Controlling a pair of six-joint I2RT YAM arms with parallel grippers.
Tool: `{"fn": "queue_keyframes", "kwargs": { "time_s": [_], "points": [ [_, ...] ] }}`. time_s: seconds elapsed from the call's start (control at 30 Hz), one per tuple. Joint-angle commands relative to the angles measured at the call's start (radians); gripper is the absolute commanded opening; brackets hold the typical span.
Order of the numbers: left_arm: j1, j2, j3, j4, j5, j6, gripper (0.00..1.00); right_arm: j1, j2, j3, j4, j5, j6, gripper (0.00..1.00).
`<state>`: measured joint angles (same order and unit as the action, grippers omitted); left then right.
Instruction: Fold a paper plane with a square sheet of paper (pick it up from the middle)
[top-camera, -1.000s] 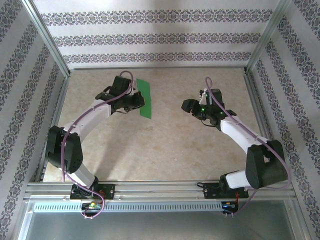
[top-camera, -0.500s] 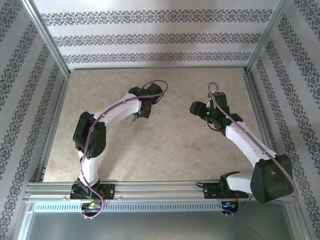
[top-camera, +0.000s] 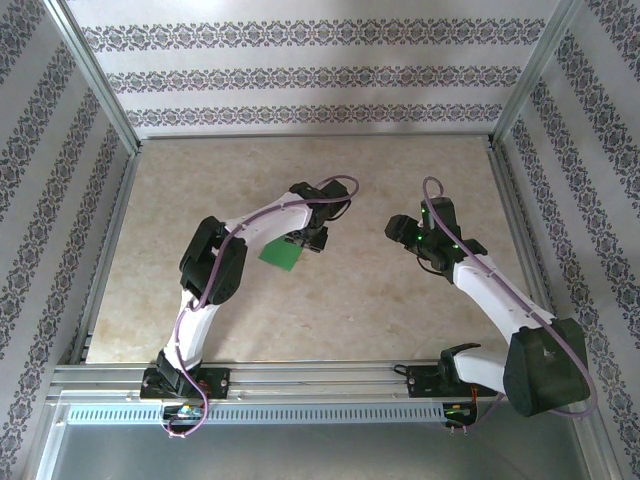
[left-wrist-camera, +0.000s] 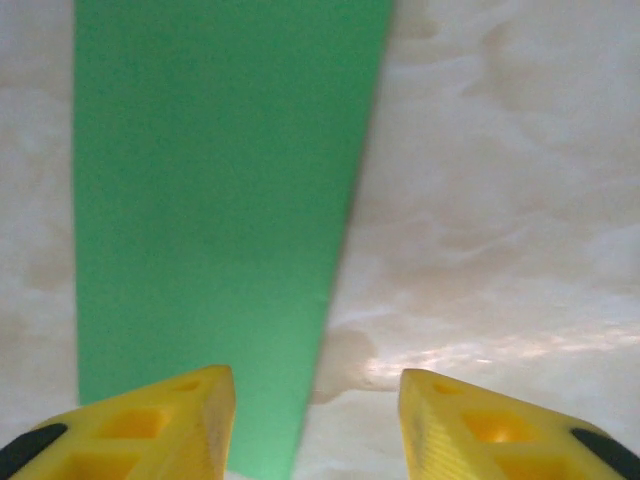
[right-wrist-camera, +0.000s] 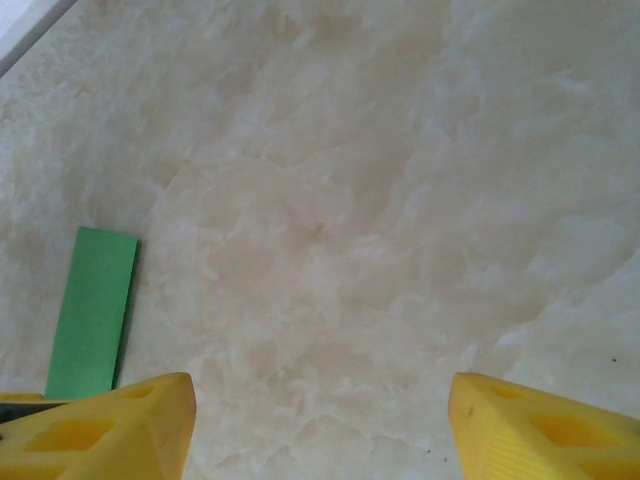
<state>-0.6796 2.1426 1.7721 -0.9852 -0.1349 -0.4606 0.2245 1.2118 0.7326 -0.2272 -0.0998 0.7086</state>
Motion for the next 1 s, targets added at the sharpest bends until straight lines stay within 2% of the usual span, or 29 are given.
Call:
{"fn": "queue_keyframes", "kwargs": {
  "time_s": [0.0, 0.1, 0.27, 0.43, 0.57, 0.73, 0.97],
  "points": [
    [0.054, -0.148, -0.073, 0.116, 0.166, -0.029, 0.54, 0.005, 0.039, 0.004, 0.049, -0.049, 0.024, 0.66],
    [0.121, -0.265, -0.197, 0.236, 0.239, -0.059, 0.62, 0.057, 0.105, 0.035, 0.079, -0.107, 0.029, 0.62],
    [0.293, -0.452, -0.47, 0.45, 0.345, -0.143, 0.72, 0.22, 0.275, 0.144, 0.131, -0.172, 0.061, 0.57],
    [0.449, -0.61, -0.702, 0.592, 0.369, -0.203, 0.86, 0.367, 0.458, 0.291, 0.155, -0.205, 0.094, 0.51],
    [0.536, -0.692, -0.82, 0.641, 0.379, -0.223, 0.94, 0.436, 0.597, 0.413, 0.141, -0.247, 0.103, 0.46],
    [0.577, -0.726, -0.872, 0.668, 0.39, -0.228, 1.0, 0.475, 0.731, 0.525, 0.117, -0.301, 0.115, 0.42],
    [0.581, -0.694, -0.869, 0.684, 0.421, -0.231, 1.0, 0.494, 0.869, 0.635, 0.056, -0.371, 0.107, 0.4]
  ]
}}
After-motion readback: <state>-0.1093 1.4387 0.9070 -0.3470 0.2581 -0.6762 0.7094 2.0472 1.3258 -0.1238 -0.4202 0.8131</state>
